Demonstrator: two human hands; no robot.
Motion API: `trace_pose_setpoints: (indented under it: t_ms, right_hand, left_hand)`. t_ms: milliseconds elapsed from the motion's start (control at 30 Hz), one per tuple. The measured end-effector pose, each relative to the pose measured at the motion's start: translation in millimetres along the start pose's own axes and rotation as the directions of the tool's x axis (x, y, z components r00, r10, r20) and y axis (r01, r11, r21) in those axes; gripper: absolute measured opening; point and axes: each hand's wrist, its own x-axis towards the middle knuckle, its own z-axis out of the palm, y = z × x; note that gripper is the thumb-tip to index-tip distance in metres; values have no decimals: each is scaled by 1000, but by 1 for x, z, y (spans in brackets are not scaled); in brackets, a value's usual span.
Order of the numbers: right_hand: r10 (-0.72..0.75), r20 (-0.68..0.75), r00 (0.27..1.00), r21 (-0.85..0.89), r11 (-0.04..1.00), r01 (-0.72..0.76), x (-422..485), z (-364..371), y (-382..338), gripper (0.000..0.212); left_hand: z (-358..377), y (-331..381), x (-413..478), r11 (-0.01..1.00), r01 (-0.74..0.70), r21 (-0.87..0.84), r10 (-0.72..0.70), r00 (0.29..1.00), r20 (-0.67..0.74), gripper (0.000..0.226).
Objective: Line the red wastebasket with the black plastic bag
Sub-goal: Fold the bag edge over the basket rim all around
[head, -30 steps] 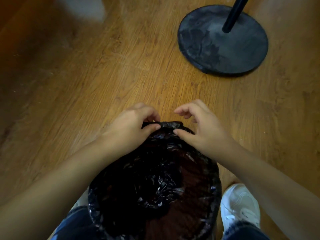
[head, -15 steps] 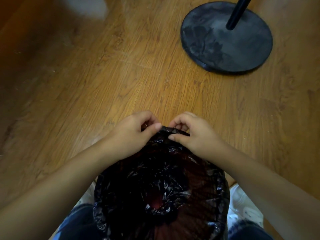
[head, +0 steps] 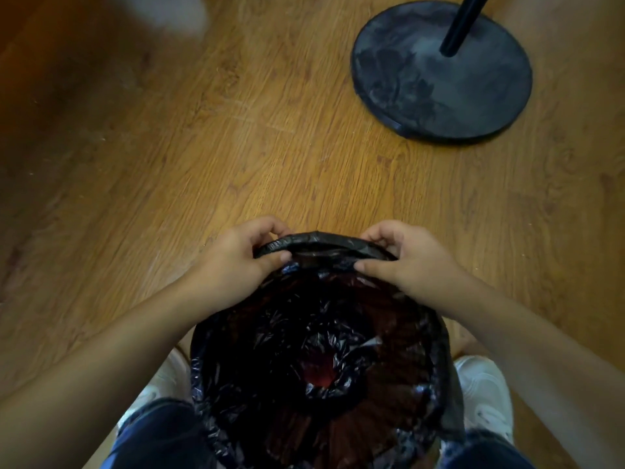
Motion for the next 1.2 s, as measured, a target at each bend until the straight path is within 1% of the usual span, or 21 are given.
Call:
trace_pose_setpoints:
  t_ms: [100,133,167,200,233,300,333,367,400,433,500,600,667,767,833,900,1000,1067,1133,1167,1200]
  right_hand:
    - [37,-24,999,116,993,-34,-1,-10,4,20]
    - [31,-40,999,115,993,-27,-2,-12,6,24]
    - [7,-80,997,54,999,-3,-2,-14,8,29]
    - [-37,-139,990,-50,998,31,-4,-14,9,36]
    - [-110,-208,972,-161,984,77,-6,-13,8,41]
    - [-296,-301,906,-325,925,194,-12,-10,3,41]
    - [-369,-303,879,-382,892,243,-13,-7,1,38]
    - [-409,-284,867,-423,865,270,-14,-3,-1,36]
    - [-419,-256,871,-446,851,278,-14,1,-3,35]
    - [-405,-226,886,-448,851,275,-13,6,-5,36]
    - [-345,-193,918,-399,883,248,-9,13,-4,37]
    - [-230,-204,952,-237,955,180,-3,11,-4,29]
    - [-157,-204,966,-134,982,132,2,5,-3,26]
    - [-34,-141,989,36,999,40,5,-5,0,24]
    - [3,-124,992,85,996,8,5,-11,3,21]
    - [24,-140,990,112,994,-8,5,-18,7,20]
    - [37,-149,988,106,994,-21,5,-24,9,20]
    - [32,-134,990,72,997,-22,5,-26,8,20]
    - [2,-111,994,32,999,2,6,-25,5,18]
    - [-14,-99,995,4,1000,15,7,-25,3,18]
    - [-26,-86,996,-22,999,24,7,-24,1,18]
  left_hand:
    - [-3,-1,1,999,16,-49,-19,998,-55,15]
    - [-3,-1,2,998,24,-63,-28,997,-66,14]
    - [-3,-1,2,997,34,-71,-40,996,-74,13]
    - [-2,-1,3,996,44,-73,-50,995,-81,13]
    - [-1,-1,3,996,54,-72,-60,994,-87,13]
    - [-1,-1,3,995,70,-69,-77,992,-103,16]
    - [-1,-1,3,995,76,-71,-83,991,-109,18]
    - [0,-1,2,994,80,-75,-88,990,-111,19]
    - [0,-1,2,994,82,-76,-90,990,-112,20]
    - [0,-1,1,994,84,-75,-92,990,-111,20]
    - [1,-1,-1,993,88,-75,-96,989,-111,21]
    - [0,-1,-3,994,75,-79,-85,987,-133,22]
    - [0,0,-4,995,67,-74,-77,987,-144,21]
    - [2,2,-6,996,73,-57,-82,981,-173,21]
    - [2,1,-6,993,96,-72,-109,971,-214,20]
    - [-1,-2,-7,984,135,-113,-159,957,-243,18]
    - [-7,-2,-7,971,207,-123,-228,955,-190,14]
    - [-13,3,-7,960,280,-32,-281,955,-98,17]
    - [-22,11,-7,935,329,135,-329,944,-20,36]
    - [-25,16,-7,922,305,237,-309,951,-21,44]
    - [-27,22,-8,913,246,325,-241,969,-56,49]
